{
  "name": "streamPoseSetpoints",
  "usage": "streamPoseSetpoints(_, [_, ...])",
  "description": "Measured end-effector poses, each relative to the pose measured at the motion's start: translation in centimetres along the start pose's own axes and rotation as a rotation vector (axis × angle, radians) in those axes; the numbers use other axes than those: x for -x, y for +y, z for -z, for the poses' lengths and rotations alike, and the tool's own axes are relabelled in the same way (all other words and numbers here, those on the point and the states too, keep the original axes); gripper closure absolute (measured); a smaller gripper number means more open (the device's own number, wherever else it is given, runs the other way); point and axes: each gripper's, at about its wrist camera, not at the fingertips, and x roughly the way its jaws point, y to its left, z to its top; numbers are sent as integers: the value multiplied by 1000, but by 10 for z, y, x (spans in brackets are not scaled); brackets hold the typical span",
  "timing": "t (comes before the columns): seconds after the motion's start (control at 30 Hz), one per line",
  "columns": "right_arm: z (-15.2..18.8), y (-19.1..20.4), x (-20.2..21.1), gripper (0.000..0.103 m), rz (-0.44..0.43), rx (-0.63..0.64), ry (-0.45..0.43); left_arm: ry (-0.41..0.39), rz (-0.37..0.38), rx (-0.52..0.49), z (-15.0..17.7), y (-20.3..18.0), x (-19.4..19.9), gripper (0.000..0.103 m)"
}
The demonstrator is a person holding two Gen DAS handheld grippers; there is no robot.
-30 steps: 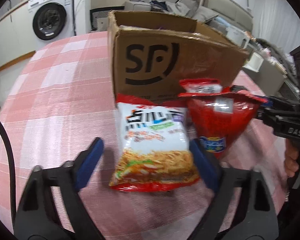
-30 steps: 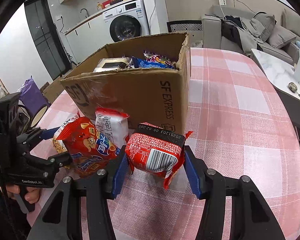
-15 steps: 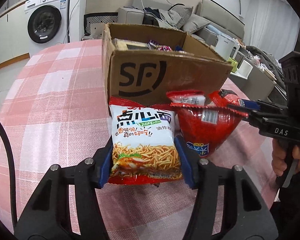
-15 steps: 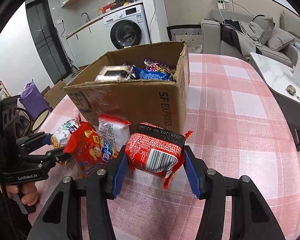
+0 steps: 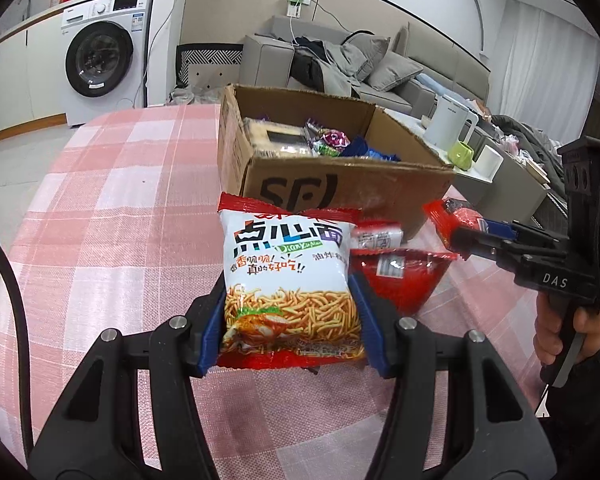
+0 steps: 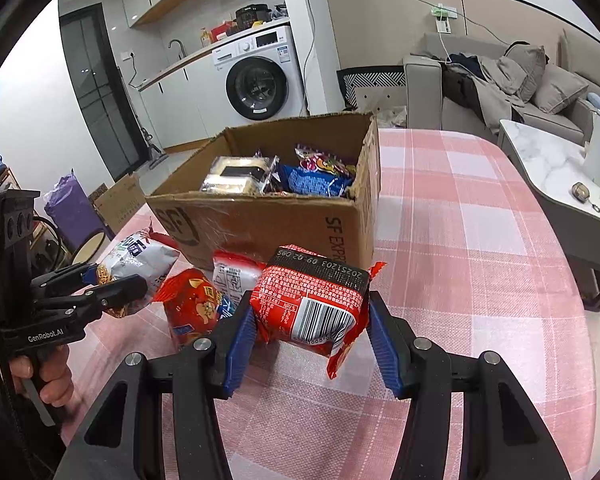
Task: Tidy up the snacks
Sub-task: 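Lift both bags up and carry them over the box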
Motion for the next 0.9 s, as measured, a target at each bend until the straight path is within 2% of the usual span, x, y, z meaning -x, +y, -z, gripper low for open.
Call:
streamPoseSetpoints(0.43, [-7,2,22,49,-24,-2,-80,-82,-1,-3,-8,-12,38,49])
streamPoseSetpoints(0.9, [-14,3,36,49,-37,-16,-137,-168,-25,-7,-28,-23,57,49])
